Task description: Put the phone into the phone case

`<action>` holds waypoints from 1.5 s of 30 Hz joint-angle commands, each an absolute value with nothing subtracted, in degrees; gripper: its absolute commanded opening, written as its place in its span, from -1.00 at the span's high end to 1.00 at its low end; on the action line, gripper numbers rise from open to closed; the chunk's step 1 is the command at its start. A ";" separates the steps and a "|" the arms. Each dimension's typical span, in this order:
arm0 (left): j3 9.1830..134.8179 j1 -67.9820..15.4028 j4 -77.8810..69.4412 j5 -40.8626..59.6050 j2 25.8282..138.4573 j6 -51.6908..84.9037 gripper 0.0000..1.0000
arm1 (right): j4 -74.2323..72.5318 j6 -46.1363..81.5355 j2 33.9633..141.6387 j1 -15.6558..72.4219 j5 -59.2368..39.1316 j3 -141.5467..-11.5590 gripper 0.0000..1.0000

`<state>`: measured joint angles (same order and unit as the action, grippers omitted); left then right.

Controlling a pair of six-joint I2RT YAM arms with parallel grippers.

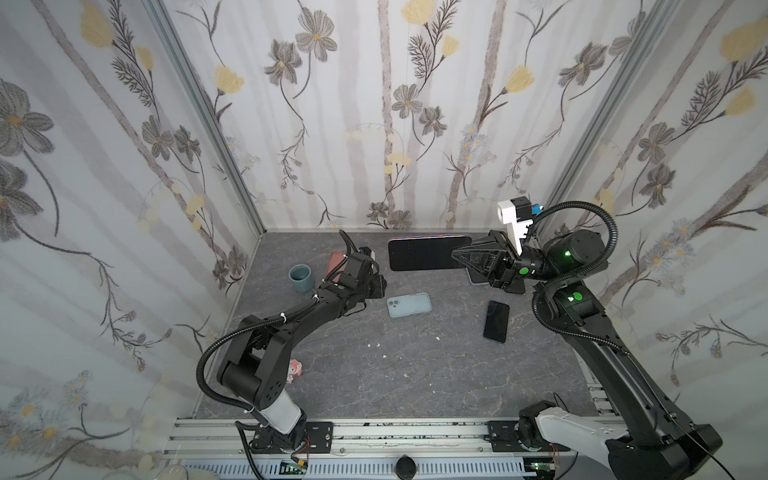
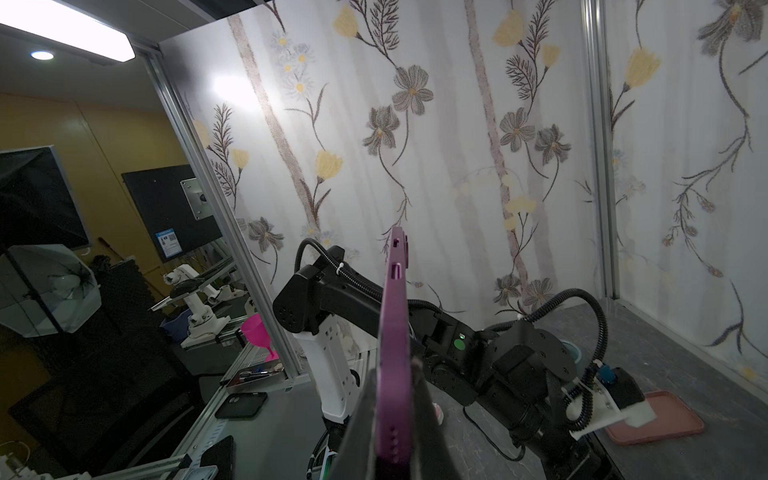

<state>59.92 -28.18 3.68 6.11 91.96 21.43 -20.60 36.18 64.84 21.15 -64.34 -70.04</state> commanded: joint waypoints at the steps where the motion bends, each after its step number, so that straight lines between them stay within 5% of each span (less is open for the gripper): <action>1: 57.96 -27.27 1.90 5.41 90.09 23.69 0.11 | -19.47 36.31 65.00 21.24 -58.47 -67.59 1.00; 18: 48.77 -24.87 -3.34 5.41 87.40 33.27 -0.01 | 14.29 30.33 85.85 21.17 -47.39 -68.11 1.00; 30: 52.20 -25.00 -4.30 15.39 95.19 37.35 -0.03 | 21.24 24.40 100.02 21.31 -42.27 -71.62 1.00; 45: 52.95 -26.24 -5.80 19.47 100.21 38.19 0.03 | 18.20 25.86 104.83 21.24 -41.49 -72.84 1.00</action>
